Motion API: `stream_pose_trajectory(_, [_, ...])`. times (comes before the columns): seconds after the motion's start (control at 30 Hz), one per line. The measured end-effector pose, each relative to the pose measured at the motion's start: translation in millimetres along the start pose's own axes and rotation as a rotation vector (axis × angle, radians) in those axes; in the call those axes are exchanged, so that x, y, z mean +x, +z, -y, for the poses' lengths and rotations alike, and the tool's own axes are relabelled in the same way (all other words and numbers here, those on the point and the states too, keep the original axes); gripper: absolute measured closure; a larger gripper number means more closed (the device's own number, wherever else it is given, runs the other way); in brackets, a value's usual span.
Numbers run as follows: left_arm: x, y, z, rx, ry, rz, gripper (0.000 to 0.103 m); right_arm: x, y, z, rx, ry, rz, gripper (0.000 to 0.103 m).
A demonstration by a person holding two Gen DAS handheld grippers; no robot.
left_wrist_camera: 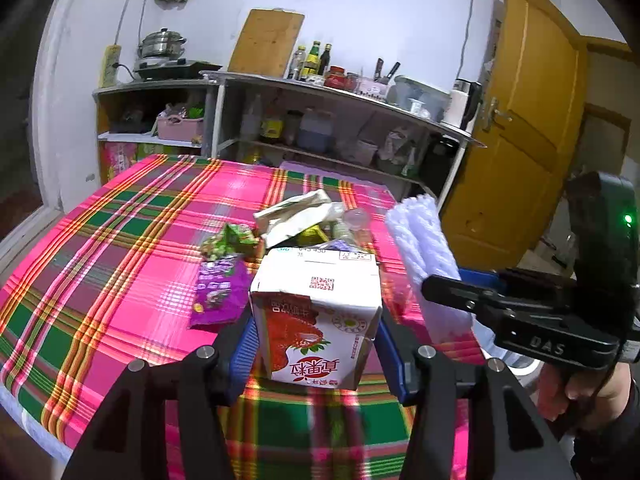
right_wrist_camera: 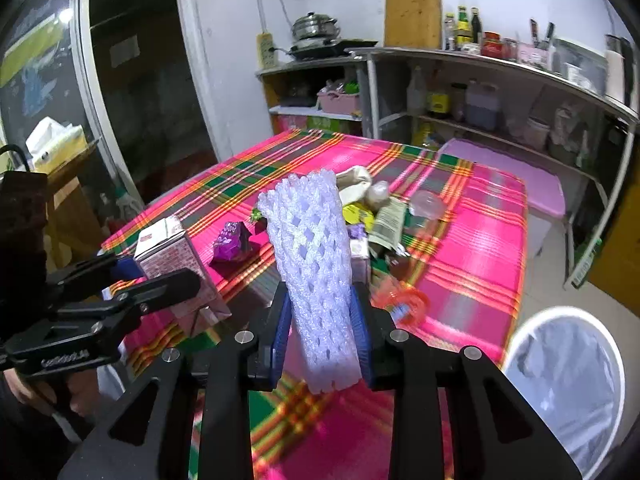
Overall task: Collect trash
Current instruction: 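Carry the carton and foam net over the bin and open both tools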
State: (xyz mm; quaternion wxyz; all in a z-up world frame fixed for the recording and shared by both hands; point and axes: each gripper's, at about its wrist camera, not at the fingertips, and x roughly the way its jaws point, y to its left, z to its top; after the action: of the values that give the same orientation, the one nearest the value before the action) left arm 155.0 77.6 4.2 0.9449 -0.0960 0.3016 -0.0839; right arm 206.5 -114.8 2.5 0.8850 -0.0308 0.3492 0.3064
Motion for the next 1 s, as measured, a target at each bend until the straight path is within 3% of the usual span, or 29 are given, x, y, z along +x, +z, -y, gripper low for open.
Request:
stream_pose_trajectory(0.57, [18, -4, 100, 0.134, -0.109, -0.046, 0.049, -86, -58, 80, 0.216, -0.151, 0.06, 0.073])
stream_pose_trajectory(1.0, [69, 3, 170, 0.209, -0.208, -0.095, 0.049, -94, -95, 146, 0.366, -0.279, 0.023, 0.073])
